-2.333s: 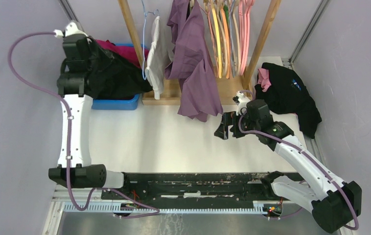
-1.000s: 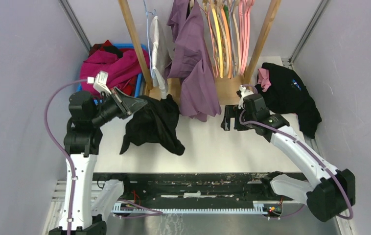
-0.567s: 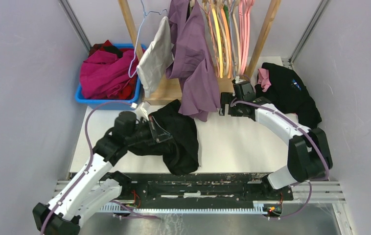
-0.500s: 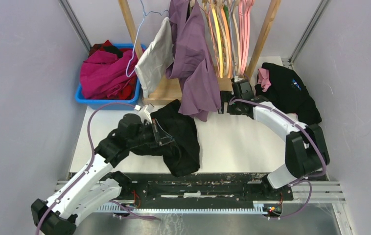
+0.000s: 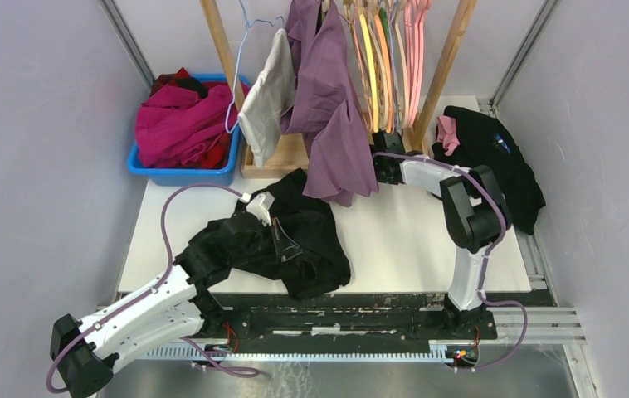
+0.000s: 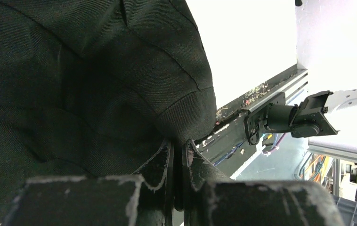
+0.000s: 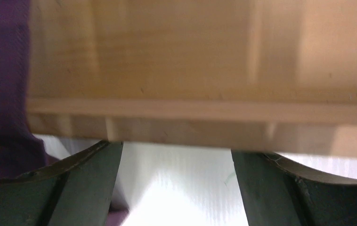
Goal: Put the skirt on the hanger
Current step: Move the clothesline to the center of the board.
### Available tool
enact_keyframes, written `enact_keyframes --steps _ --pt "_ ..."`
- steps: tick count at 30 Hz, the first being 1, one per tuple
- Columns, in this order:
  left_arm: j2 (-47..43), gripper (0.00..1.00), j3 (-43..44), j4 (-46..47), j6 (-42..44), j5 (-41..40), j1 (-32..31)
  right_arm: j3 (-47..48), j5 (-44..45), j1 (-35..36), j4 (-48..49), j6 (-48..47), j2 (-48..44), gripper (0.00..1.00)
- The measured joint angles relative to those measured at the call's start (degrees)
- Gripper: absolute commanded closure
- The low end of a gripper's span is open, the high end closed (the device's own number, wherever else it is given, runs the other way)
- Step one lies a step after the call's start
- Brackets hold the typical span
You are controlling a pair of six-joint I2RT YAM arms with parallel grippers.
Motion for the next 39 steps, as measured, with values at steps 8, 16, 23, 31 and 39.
enact_keyframes --steps 8,16,23,31,39 --pt "1.14 0.91 0.0 1.25 0.0 -1.18 -0.22 7.85 3.04 2.45 1.14 2.91 6.62 0.11" --pt "1.55 0.91 0.0 1.36 0.02 -2.03 -0.28 18.01 7.23 4.96 5.81 7.74 15.15 0.11" --pt "2.01 0.91 0.0 1.53 0.02 -2.12 -0.37 29.44 5.66 5.64 10.27 12.31 24.02 0.11" --pt "2.4 0.91 0.07 1.57 0.04 -2.29 -0.37 35.3 0.37 6.45 8.48 14.1 27.41 0.08" --pt "6.86 0.91 3.52 1.86 0.57 -2.27 -0.37 8.02 0.09 2.99 20.35 12.96 11.54 0.02"
